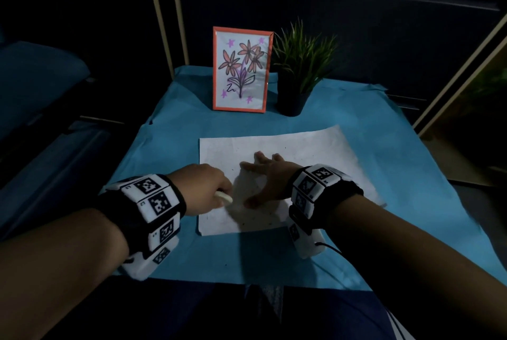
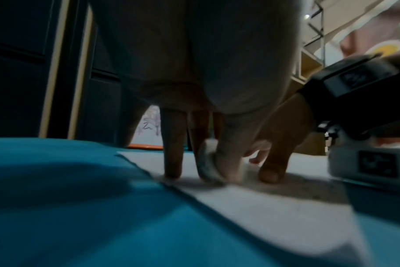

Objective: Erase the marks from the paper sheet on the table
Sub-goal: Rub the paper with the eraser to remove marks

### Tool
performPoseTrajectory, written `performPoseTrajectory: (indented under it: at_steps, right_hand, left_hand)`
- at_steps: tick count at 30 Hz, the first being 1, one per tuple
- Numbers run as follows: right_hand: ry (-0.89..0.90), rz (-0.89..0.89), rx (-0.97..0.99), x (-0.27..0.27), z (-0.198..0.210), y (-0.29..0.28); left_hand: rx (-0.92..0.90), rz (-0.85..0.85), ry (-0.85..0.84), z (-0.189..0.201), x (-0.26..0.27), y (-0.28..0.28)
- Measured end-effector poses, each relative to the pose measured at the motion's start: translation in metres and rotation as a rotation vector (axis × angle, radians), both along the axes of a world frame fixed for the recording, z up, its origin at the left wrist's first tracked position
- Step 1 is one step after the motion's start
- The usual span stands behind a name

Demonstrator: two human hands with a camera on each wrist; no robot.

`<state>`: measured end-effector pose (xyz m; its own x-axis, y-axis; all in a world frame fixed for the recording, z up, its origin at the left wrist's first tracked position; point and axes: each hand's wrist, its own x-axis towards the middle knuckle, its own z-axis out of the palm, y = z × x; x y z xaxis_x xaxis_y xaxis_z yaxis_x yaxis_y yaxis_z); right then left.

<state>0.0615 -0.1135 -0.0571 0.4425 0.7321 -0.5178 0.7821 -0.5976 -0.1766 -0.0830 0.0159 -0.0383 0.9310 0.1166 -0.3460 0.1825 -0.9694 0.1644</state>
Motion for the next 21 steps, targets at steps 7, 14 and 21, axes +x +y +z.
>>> performPoseTrajectory:
  at_steps: [7, 14, 21]
  right_hand:
    - [0.009, -0.004, -0.009, 0.002, -0.003, 0.001]
    - [-0.003, 0.002, 0.001, 0.001, -0.001, 0.0]
    - [0.027, -0.021, 0.051, 0.002, 0.009, -0.018]
  left_hand:
    - [0.058, 0.021, -0.068, -0.005, 0.007, -0.002]
    - [0.023, 0.058, -0.104, -0.003, 0.002, 0.003]
    - [0.022, 0.041, -0.041, -0.006, -0.003, 0.004]
